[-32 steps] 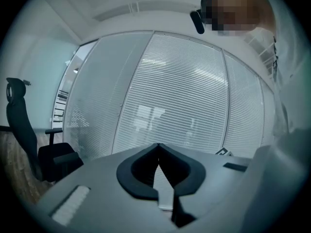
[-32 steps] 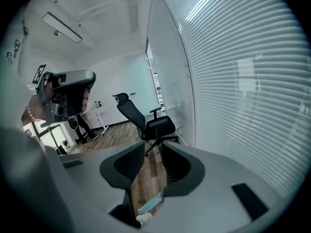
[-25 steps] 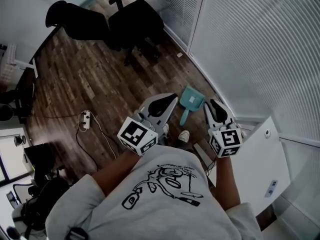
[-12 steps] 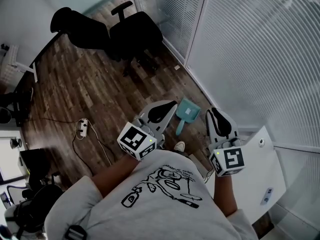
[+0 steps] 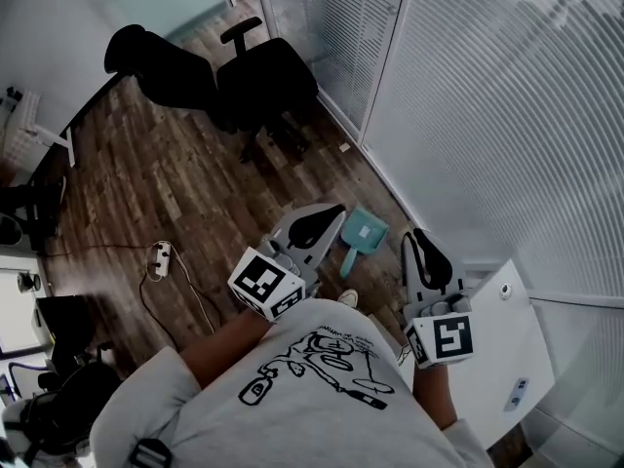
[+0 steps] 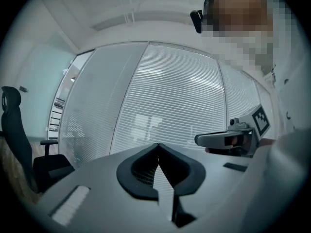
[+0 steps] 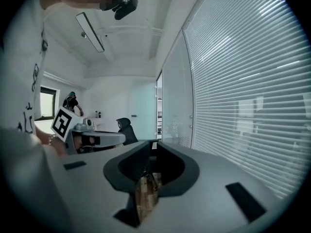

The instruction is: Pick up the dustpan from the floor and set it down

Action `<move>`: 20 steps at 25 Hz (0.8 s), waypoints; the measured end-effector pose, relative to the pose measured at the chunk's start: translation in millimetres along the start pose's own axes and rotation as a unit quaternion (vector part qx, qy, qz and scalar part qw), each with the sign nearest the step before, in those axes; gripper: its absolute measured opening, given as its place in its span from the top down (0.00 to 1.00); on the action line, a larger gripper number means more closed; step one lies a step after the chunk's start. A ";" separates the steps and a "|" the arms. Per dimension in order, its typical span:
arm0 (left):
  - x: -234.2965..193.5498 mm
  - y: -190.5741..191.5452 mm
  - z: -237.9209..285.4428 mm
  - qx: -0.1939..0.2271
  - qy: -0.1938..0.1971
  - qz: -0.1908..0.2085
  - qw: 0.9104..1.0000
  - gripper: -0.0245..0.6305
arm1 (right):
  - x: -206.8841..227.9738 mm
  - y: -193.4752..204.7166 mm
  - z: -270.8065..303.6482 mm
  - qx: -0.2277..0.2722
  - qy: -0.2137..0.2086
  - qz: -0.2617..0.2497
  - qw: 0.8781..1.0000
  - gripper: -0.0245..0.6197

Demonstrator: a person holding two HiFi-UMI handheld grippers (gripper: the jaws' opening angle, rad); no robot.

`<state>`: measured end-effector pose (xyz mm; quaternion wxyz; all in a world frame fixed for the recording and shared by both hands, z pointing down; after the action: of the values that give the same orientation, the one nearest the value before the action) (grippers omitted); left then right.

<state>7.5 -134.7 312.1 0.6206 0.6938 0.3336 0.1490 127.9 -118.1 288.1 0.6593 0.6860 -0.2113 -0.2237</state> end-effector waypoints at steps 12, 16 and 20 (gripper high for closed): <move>1.8 -5.6 9.0 0.004 0.003 -0.001 1.000 0.96 | 6.9 -3.0 4.2 0.003 0.006 0.002 1.000 0.90; 1.0 -1.4 13.0 0.000 0.005 -0.002 1.000 0.96 | 12.1 0.4 7.9 0.000 0.008 0.005 1.000 0.90; 0.5 -4.3 11.6 0.001 0.005 -0.003 1.000 0.96 | 11.5 -0.8 8.4 -0.001 0.009 0.004 1.000 0.90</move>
<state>13.9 -143.2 305.8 0.6185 0.6928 0.3391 0.1499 132.2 -131.6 286.8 0.6630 0.6862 -0.2080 -0.2150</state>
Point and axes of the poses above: the fingertips, and each gripper's own axes: z forward along the fingers, x to its right, y out of its underside, the point moved 1 cm from there along -z, backward along the fingers, and after that the axes turned 12 degrees about x, right-handed, at the moved point
